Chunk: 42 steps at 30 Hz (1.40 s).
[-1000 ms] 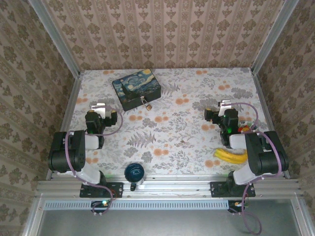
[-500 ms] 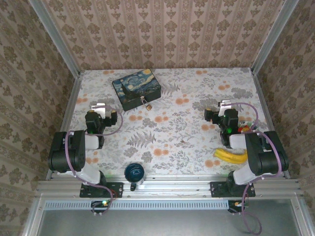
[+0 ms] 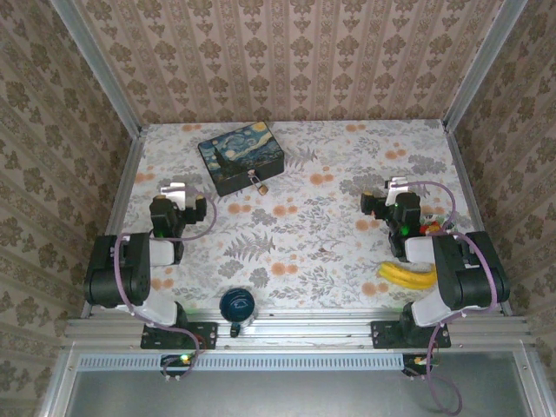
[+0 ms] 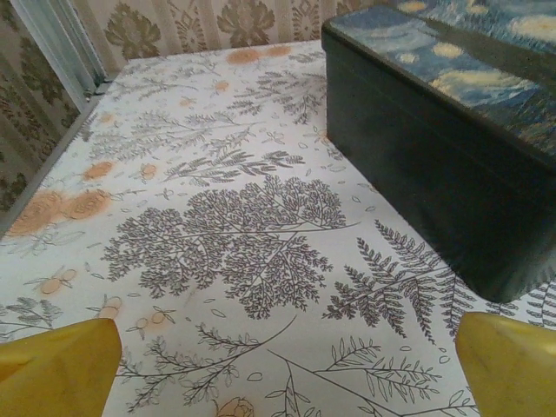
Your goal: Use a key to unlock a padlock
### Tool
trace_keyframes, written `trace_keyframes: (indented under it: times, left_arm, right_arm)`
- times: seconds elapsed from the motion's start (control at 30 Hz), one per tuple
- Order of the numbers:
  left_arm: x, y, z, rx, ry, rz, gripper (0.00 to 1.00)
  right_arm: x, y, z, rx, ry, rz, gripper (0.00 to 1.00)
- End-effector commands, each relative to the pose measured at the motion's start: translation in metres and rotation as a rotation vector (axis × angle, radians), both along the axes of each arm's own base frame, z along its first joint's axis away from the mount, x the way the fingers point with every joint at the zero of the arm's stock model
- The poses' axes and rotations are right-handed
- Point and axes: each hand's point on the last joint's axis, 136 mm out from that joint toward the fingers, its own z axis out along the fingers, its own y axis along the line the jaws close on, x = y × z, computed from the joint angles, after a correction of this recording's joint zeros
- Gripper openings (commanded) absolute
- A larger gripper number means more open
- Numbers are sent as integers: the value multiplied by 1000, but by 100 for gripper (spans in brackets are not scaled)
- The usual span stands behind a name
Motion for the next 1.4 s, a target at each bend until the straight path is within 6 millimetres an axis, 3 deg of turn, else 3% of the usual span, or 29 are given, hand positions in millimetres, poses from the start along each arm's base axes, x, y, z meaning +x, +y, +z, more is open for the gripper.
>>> trace_keyframes:
  times: [0.0, 0.2, 0.27, 0.3, 0.47, 0.7, 0.83, 1.03, 1.37]
  left_arm:
    - [-7, 8, 23, -6, -72, 51, 100]
    - [-25, 20, 54, -15, -132, 134, 100]
    - [-31, 22, 66, -39, -131, 159, 100]
    - [-35, 23, 71, -55, -131, 168, 100]
    - [-58, 18, 105, -164, -176, 172, 100]
    - [-85, 2, 132, -359, -187, 132, 100]
    - [-93, -7, 134, -415, -158, 107, 100]
    - [-100, -9, 129, -459, -108, 116, 100]
    - [-101, -11, 127, -483, -97, 109, 100]
  right_arm:
    - [6, -5, 11, -10, -12, -29, 100]
    - [6, -3, 28, -47, 34, -56, 100]
    - [0, 1, 22, -80, 122, -70, 100]
    - [-2, 3, 30, -100, 125, -77, 100]
    - [-25, 33, 34, -224, 242, -66, 100]
    - [-68, 75, 54, -275, 322, 17, 95]
    - [-94, 94, 61, -281, 371, 79, 87]
    - [-131, 113, 49, -267, 492, 160, 75]
    - [-158, 136, 24, -264, 682, 225, 53]
